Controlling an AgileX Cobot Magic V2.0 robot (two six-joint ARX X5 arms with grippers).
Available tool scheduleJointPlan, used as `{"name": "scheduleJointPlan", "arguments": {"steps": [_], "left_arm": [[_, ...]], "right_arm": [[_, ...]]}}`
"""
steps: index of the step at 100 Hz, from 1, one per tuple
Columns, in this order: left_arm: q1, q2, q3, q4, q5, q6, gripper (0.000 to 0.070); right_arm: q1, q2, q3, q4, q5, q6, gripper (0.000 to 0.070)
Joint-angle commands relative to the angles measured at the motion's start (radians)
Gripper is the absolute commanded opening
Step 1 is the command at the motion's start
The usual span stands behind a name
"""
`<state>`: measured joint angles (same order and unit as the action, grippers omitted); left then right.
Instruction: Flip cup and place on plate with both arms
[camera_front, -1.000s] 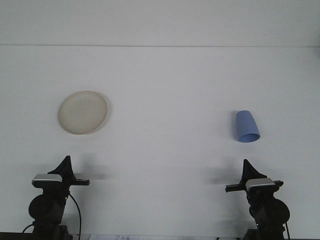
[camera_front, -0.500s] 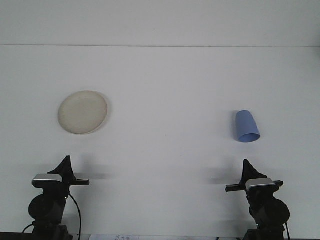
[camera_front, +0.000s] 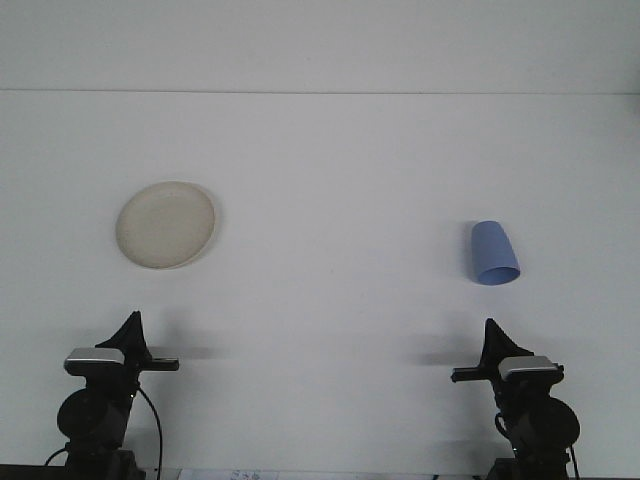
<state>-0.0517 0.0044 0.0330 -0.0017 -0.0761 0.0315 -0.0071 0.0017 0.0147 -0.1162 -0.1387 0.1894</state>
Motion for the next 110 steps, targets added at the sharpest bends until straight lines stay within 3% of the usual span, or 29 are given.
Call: {"name": "scheduleJointPlan", "arguments": {"steps": [1,22,26,34,38,74,87,110], "left_arm": [[-0.001,-0.001,-0.019,0.01,-0.003,-0.01,0.0015],[-0.001,-0.001,-0.019,0.01,-0.003,-0.01,0.0015],[-0.001,-0.001,-0.019,0.01,-0.003,-0.01,0.0015],[-0.001,-0.001,-0.019,0.01,-0.003,-0.01,0.0015],[-0.001,-0.001,-0.019,0.01,-0.003,-0.01,0.0015],[-0.001,-0.001,-0.019,0.01,-0.003,-0.01,0.0015],[-0.001,-0.001,-0.019,0.01,-0.003,-0.01,0.0015],[-0.001,-0.001,-0.019,0.01,-0.003,-0.01,0.0015]], "right_arm": [[0.001,0.0,-0.002,0.016,-0.003,0.126,0.0005],[0.001,0.001,0.063,0.052,0.018,0.192,0.0025],[0.001,0.011,0.101,0.035,0.045,0.179,0.0112],[0.001,0.055,0.191,-0.013,0.123,0.139,0.0377],[0.001,0.09,0.234,-0.042,0.156,0.132,0.0444],[0.0,0.552,0.393,0.008,0.283,-0.179,0.0447],[-0.005,0.706,0.393,0.021,0.325,-0.194,0.0437],[-0.046,0.966,0.393,0.179,0.321,-0.241,0.0437]]}}
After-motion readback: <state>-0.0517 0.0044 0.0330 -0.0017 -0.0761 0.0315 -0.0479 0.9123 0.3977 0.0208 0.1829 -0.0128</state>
